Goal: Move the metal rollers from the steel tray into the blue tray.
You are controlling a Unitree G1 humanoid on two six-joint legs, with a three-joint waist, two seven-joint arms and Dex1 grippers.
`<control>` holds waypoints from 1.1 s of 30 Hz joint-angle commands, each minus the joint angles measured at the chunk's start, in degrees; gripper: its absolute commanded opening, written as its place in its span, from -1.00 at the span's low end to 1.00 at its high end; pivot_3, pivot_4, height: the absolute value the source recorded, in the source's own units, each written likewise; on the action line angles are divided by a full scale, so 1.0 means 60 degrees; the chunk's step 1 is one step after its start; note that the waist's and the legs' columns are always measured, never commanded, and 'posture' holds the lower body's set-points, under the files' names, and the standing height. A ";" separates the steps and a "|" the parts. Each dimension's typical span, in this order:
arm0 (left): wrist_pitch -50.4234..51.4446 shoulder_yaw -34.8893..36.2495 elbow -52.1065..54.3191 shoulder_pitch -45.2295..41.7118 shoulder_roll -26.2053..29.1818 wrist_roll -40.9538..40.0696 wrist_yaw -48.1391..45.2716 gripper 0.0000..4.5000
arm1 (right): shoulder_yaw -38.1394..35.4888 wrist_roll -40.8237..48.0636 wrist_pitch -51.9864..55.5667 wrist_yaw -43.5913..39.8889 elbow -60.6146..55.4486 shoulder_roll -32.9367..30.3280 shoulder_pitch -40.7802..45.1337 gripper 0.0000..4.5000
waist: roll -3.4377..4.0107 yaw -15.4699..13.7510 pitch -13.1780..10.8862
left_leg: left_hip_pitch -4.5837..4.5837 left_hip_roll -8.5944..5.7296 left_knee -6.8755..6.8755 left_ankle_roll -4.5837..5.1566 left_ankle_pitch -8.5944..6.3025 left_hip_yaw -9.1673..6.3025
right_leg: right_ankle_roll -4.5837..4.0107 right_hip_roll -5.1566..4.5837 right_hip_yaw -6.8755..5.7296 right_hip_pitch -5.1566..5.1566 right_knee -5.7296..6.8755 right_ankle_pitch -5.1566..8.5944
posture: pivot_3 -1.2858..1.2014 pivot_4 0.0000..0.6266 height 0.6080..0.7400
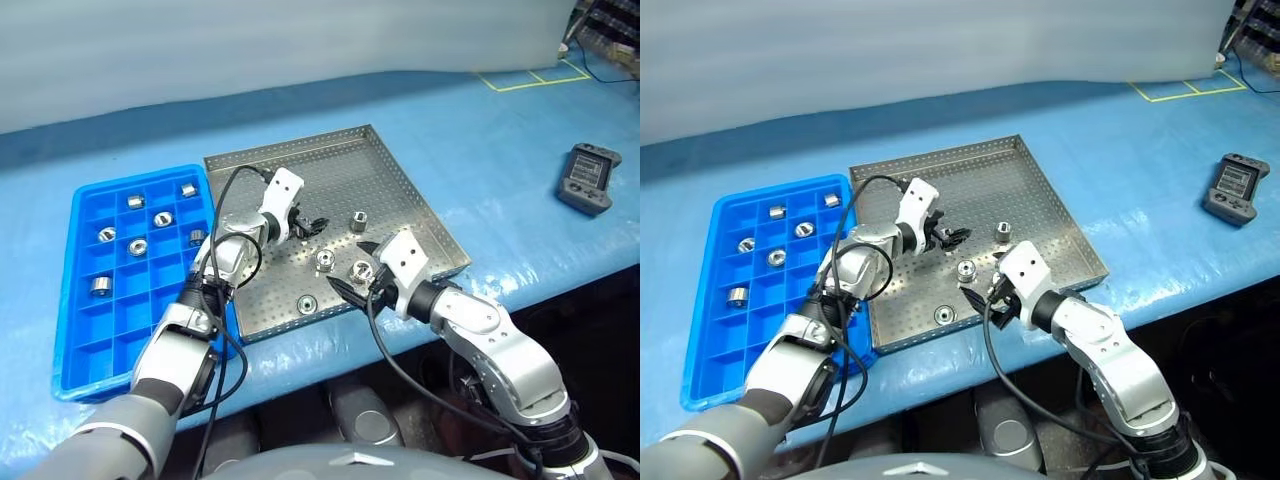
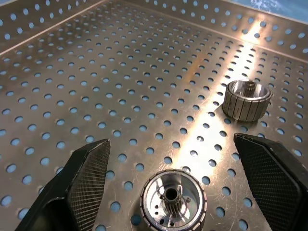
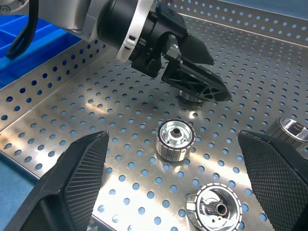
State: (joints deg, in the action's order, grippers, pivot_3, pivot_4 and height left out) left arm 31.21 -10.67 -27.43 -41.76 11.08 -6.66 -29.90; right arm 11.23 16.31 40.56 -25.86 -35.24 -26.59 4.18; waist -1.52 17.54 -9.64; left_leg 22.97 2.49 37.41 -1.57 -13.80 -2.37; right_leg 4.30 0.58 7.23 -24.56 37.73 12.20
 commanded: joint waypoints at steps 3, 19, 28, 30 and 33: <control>0.0323 -0.0047 0.0206 0.0119 0.0233 0.0406 0.0099 0.91 | -0.0117 0.0045 -0.0143 -0.0021 -0.0312 0.0082 0.0189 1.00 | 0.0000 0.0012 0.0000 | -0.0004 0.0000 -0.0007 0.0000 0.0000 0.0001 | 0.0000 0.0000 0.0001 0.0000 -0.0002 0.0001 | -0.19 -0.52 1.00; -0.0046 0.2536 0.3824 0.1559 -0.0388 -0.0808 0.1826 -0.26 | 0.0113 0.0063 -0.0179 -0.0246 -0.0080 0.0172 0.0578 1.00 | -0.0003 -0.0226 -0.0004 | -0.0003 0.0000 -0.0023 -0.0001 0.0000 0.0001 | 0.0004 -0.0005 0.0002 -0.0006 0.0000 0.0009 | -0.15 -0.52 1.00; -0.0306 0.4087 0.8153 0.3884 0.0314 -0.0305 0.3455 -0.26 | 0.0487 0.0073 -0.0304 -0.0863 0.0374 0.0171 0.1280 1.00 | -0.0002 -0.0506 -0.0004 | -0.0014 0.0001 -0.0027 -0.0001 0.0001 0.0001 | 0.0002 -0.0003 0.0003 -0.0001 0.0004 0.0009 | -0.06 -0.52 1.00; 0.0174 0.4553 0.9114 0.4611 0.0438 -0.0486 0.3674 -0.26 | 0.0772 0.0090 -0.0376 -0.1095 0.0566 0.0282 0.1547 1.00 | -0.0002 -0.0664 -0.0005 | -0.0014 0.0002 -0.0025 -0.0001 0.0001 -0.0001 | 0.0002 -0.0004 0.0001 0.0000 0.0005 0.0009 | -0.03 -0.52 1.00; 0.0717 0.4869 1.0186 0.5607 0.0613 -0.0481 0.3822 -0.26 | 0.1117 0.0084 -0.0480 -0.1376 0.0806 0.0422 0.1834 1.00 | -0.0003 -0.1004 -0.0005 | -0.0016 0.0004 -0.0025 -0.0001 0.0001 -0.0008 | -0.0003 0.0000 -0.0005 -0.0001 0.0005 0.0012 | 0.00 -0.52 1.00</control>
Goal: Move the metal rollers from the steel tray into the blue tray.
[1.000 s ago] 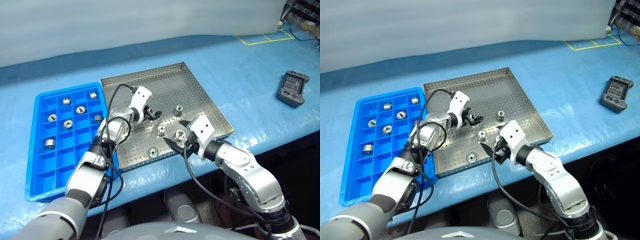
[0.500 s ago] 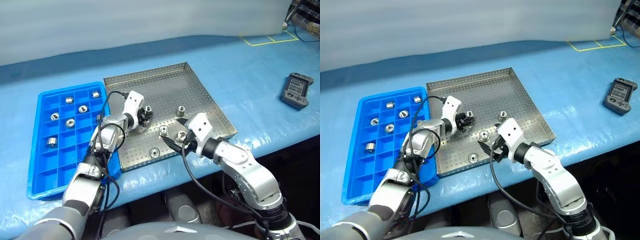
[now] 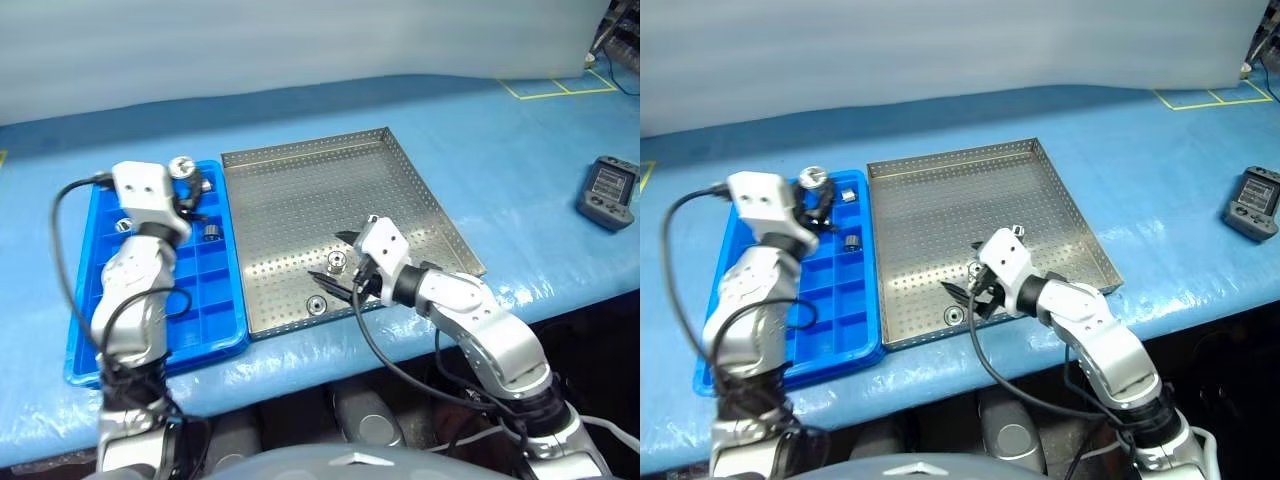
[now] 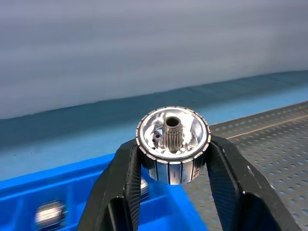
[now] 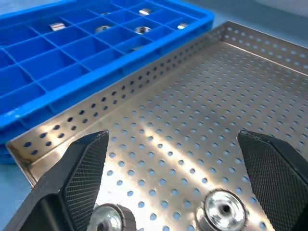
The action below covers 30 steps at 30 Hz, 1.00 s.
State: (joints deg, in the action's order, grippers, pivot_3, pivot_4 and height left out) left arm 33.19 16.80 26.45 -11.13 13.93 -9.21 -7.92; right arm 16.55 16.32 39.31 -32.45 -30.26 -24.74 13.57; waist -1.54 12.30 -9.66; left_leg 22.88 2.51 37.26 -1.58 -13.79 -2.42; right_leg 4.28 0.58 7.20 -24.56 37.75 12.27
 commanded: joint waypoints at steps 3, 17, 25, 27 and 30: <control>0.0788 0.0596 0.2309 0.1630 -0.0008 -0.0121 0.0337 -0.26 | 0.0584 0.0082 -0.0429 -0.0607 0.0285 0.0320 0.0626 1.00 | -0.0011 -0.0480 -0.0006 | 0.0003 -0.0002 0.0003 0.0000 0.0000 -0.0001 | -0.0002 -0.0003 -0.0004 0.0000 -0.0001 0.0002 | 0.03 -0.52 1.00; 0.1185 0.0559 0.4133 0.4806 -0.1420 0.0172 0.1456 -0.26 | 0.1549 0.0029 -0.0984 -0.1768 0.1148 0.0922 0.1470 1.00 | -0.0025 -0.1568 -0.0011 | -0.0005 0.0000 0.0021 -0.0004 0.0002 -0.0002 | -0.0078 -0.0011 -0.0024 0.0009 -0.0001 0.0042 | 0.12 -0.52 1.00; 0.1330 -0.0187 0.4054 0.5983 -0.1804 0.0450 0.1780 -0.26 | 0.1789 0.0014 -0.0992 -0.1997 0.1097 0.0990 0.1449 1.00 | -0.0025 -0.1618 -0.0011 | -0.0003 0.0002 0.0019 -0.0004 0.0001 0.0000 | -0.0090 -0.0011 -0.0026 0.0004 -0.0001 0.0050 | 0.12 -0.52 1.00; 0.1326 -0.0428 0.3975 0.6302 -0.1954 0.0747 0.2066 -0.26 | 0.1796 0.0013 -0.0976 -0.2000 0.1057 0.0967 0.1402 1.00 | -0.0025 -0.1617 -0.0011 | -0.0004 0.0002 0.0020 -0.0005 0.0000 0.0001 | -0.0091 -0.0011 -0.0025 0.0003 -0.0001 0.0050 | 0.11 -0.52 1.00; 0.1286 -0.0576 0.3956 0.6538 -0.2323 0.0917 0.2377 -0.26 | 0.1763 0.0022 -0.0936 -0.1945 0.1019 0.0940 0.1334 1.00 | -0.0023 -0.1575 -0.0010 | -0.0010 0.0004 0.0019 -0.0006 -0.0001 0.0011 | -0.0092 -0.0013 -0.0022 0.0003 -0.0002 0.0051 | 0.11 -0.52 1.00</control>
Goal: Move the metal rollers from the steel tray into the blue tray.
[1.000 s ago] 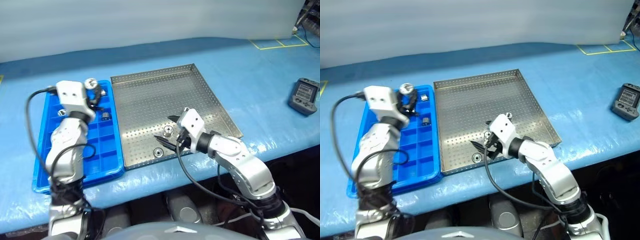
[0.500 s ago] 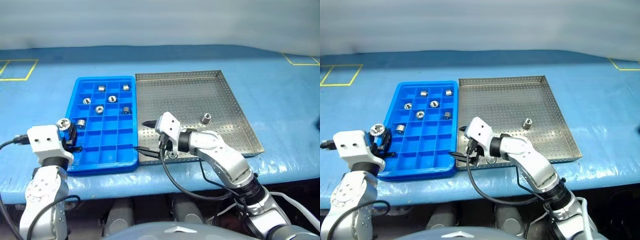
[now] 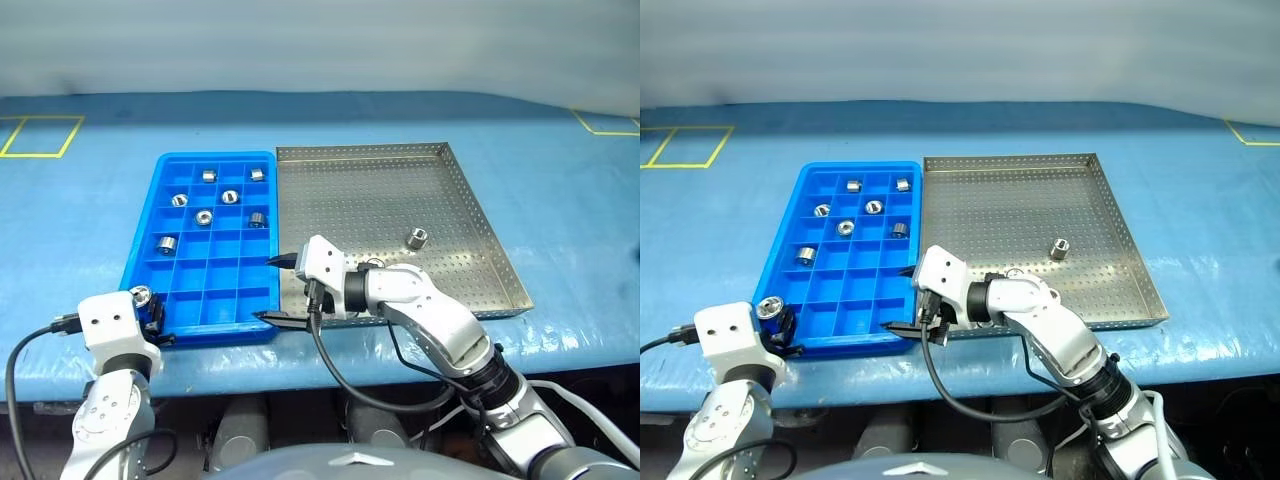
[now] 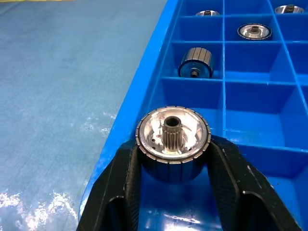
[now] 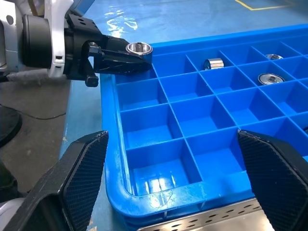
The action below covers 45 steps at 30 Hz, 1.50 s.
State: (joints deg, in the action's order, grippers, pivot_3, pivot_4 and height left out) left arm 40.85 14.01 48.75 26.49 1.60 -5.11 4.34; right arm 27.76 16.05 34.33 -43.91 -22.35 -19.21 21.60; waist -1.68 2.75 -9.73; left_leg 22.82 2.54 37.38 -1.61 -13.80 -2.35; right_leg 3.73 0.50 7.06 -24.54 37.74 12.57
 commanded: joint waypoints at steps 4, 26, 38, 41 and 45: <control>-0.0242 -0.0022 0.0194 -0.0299 -0.0343 0.0125 0.0317 0.33 | -0.0173 0.0063 -0.0073 0.0082 -0.0331 0.0020 -0.0051 1.00 | 0.0000 0.0033 0.0000 | -0.0001 0.0000 -0.0009 -0.0001 -0.0002 0.0004 | -0.0005 -0.0001 0.0000 -0.0006 -0.0001 0.0003 | 0.10 -0.52 1.00; -0.0941 -0.1487 -0.2955 -0.6251 0.3590 -0.2075 -0.4832 0.99 | -0.3186 0.0053 0.0766 0.1951 -0.1844 -0.1335 -0.2048 1.00 | -0.0001 0.0504 0.0001 | 0.0008 0.0000 -0.0005 -0.0002 0.0000 0.0001 | 0.0002 0.0004 -0.0002 -0.0004 0.0004 -0.0002 | -0.08 -0.52 1.00; -0.1869 -0.3944 -0.6981 -0.9072 0.3997 -0.1932 -0.8066 0.99 | -0.4020 0.0084 0.1182 0.2814 -0.2860 -0.1439 -0.3357 1.00 | 0.0004 0.1462 0.0000 | 0.0014 -0.0002 -0.0005 0.0000 0.0000 -0.0007 | 0.0051 0.0009 0.0002 -0.0003 0.0006 -0.0028 | -0.19 -0.52 1.00; -0.2257 -0.4343 -0.7805 -0.9498 0.3898 -0.1633 -0.8453 0.99 | -0.4098 0.0087 0.1258 0.2965 -0.3048 -0.1413 -0.3577 1.00 | 0.0005 0.1779 -0.0001 | 0.0016 -0.0002 -0.0006 0.0000 -0.0001 -0.0006 | 0.0055 0.0008 0.0004 -0.0004 0.0005 -0.0030 | -0.20 -0.52 1.00; -0.2503 -0.4844 -0.8689 -0.9956 0.3753 -0.1353 -0.8966 0.99 | -0.4143 0.0108 0.1314 0.3158 -0.3249 -0.1360 -0.3797 1.00 | 0.0005 0.2079 -0.0001 | 0.0016 -0.0002 -0.0010 0.0000 -0.0001 -0.0009 | 0.0060 0.0008 0.0005 -0.0004 0.0006 -0.0032 | -0.23 -0.52 1.00</control>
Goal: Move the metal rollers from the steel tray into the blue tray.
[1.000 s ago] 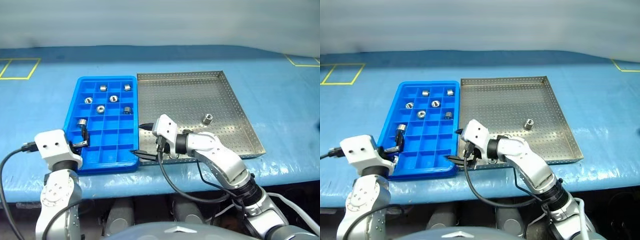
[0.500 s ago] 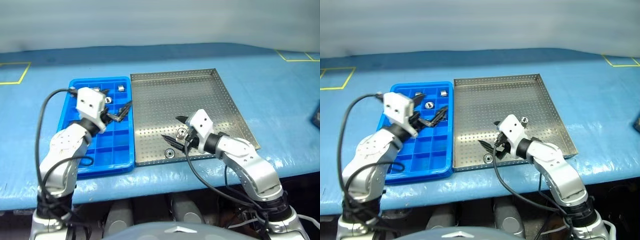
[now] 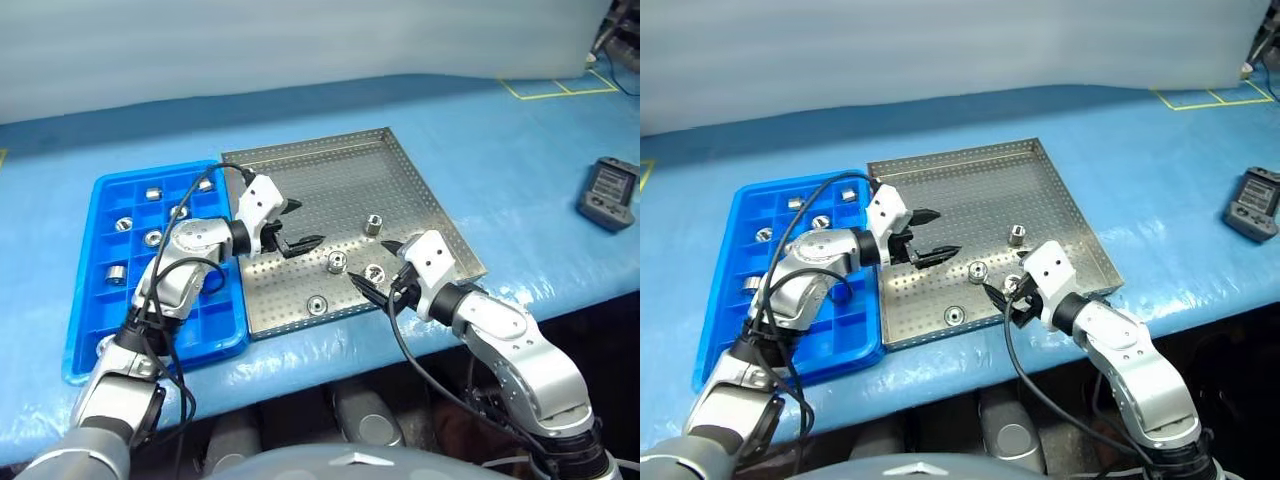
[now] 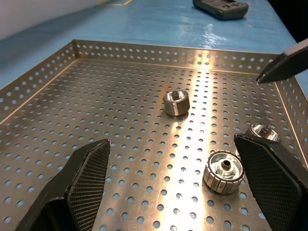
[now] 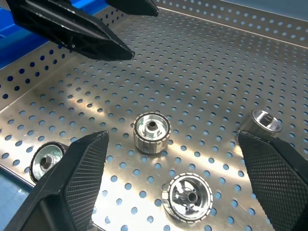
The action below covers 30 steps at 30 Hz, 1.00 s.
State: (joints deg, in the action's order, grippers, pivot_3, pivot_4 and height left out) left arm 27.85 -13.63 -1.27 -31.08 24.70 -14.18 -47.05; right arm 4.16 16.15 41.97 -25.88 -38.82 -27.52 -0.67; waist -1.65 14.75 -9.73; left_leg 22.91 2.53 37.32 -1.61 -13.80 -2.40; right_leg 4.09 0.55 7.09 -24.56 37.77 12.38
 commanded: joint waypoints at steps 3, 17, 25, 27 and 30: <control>-0.0501 -0.0517 -0.0849 -0.0573 -0.0121 0.0414 -0.0694 0.99 | -0.0199 0.0106 0.0073 0.0246 -0.0597 0.0038 -0.0165 1.00 | 0.0000 0.0323 0.0000 | -0.0002 0.0000 -0.0003 0.0000 0.0000 0.0001 | 0.0001 -0.0001 0.0002 0.0001 0.0000 0.0000 | -0.23 -0.52 1.00; -0.0859 -0.1228 -0.1827 -0.0684 -0.0159 0.1475 -0.1285 0.99 | -0.0056 0.0098 -0.0012 0.0442 -0.0501 0.0197 -0.0087 1.00 | 0.0000 0.0677 0.0000 | -0.0007 0.0000 -0.0017 0.0000 0.0000 0.0002 | 0.0008 0.0000 0.0008 0.0000 0.0000 0.0000 | -0.23 -0.52 1.00; -0.1173 -0.1438 -0.2518 -0.0725 -0.0668 0.2048 -0.0974 0.99 | 0.0033 0.0054 -0.0115 0.0407 -0.0342 0.0271 0.0088 1.00 | 0.0000 0.0675 -0.0001 | -0.0005 -0.0001 -0.0019 0.0000 0.0000 0.0002 | 0.0011 -0.0002 0.0009 0.0000 -0.0001 0.0002 | -0.23 -0.52 1.00; -0.1194 -0.1436 -0.2570 -0.0738 -0.0788 0.2105 -0.0938 0.99 | 0.0036 0.0050 -0.0142 0.0410 -0.0327 0.0277 0.0097 1.00 | 0.0000 0.0675 0.0000 | -0.0006 -0.0002 -0.0022 0.0001 0.0000 0.0003 | 0.0014 -0.0002 0.0011 0.0000 -0.0001 0.0003 | -0.23 -0.52 1.00; -0.1187 -0.1399 -0.2536 -0.0727 -0.0852 0.2111 -0.0939 0.70 | 0.0027 0.0040 -0.0171 0.0417 -0.0316 0.0280 0.0084 1.00 | 0.0000 0.0684 0.0000 | -0.0007 -0.0002 -0.0024 0.0001 0.0000 0.0002 | 0.0015 -0.0001 0.0012 0.0000 0.0000 0.0003 | -0.22 -0.52 1.00</control>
State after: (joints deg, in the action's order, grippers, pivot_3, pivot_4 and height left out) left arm 21.70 -22.45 -17.48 -34.53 19.81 -1.86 -52.56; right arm 4.70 16.19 42.38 -23.52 -39.48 -26.18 -0.73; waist -1.65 18.85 -9.73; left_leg 22.86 2.51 37.18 -1.61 -13.80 -2.39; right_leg 4.18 0.55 7.16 -24.57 37.78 12.40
